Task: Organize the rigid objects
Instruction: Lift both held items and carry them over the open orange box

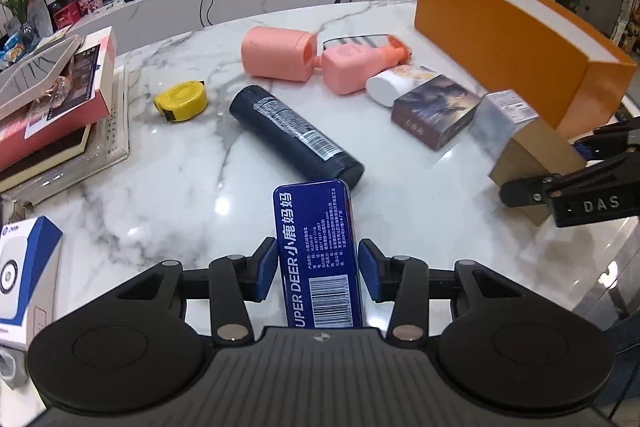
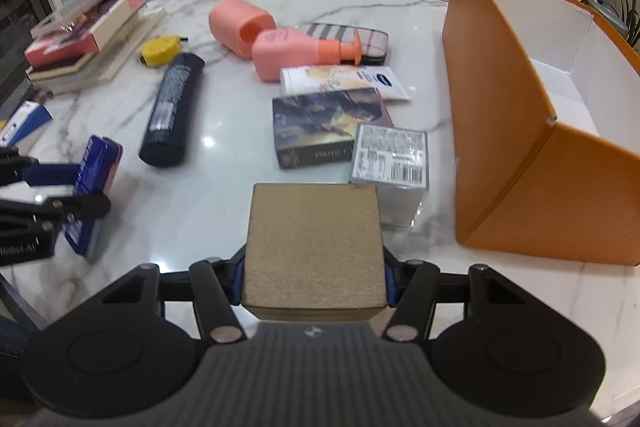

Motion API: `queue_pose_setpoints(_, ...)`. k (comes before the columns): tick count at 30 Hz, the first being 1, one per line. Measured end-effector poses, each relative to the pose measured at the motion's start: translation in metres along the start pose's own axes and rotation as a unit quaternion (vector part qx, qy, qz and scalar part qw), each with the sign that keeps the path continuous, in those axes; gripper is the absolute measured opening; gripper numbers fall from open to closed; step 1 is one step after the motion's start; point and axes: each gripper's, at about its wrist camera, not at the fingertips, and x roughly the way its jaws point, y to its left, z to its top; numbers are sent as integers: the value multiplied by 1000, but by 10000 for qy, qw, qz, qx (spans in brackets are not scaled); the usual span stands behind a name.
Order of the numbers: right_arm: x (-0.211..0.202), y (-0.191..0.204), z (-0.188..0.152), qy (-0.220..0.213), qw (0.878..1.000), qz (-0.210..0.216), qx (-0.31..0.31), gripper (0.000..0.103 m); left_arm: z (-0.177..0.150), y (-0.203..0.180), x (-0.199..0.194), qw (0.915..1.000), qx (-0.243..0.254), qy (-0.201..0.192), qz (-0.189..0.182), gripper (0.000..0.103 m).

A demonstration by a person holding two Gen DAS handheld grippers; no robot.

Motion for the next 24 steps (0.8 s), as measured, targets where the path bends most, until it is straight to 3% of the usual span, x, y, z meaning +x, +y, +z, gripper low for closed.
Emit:
queue_pose_setpoints(4, -5, -1, 0, -45, 10000, 30, 25, 60, -5, -5, -2, 10000, 8, -34, 13, 50)
queue_pose_setpoints(12, -25, 4, 2, -420, 9990, 138, -60, 60, -5, -7, -33, 9953, -155, -921, 248, 50)
queue_pose_setpoints(18, -46, 12, 12, -718, 9970, 61, -295, 60, 1, -12, -52, 9935, -146, -1103, 249, 50)
queue_pose_setpoints(24, -78, 13, 29, -1029, 9939, -31, -397, 60, 15, -20, -63, 9944, -105, -1039, 144, 50)
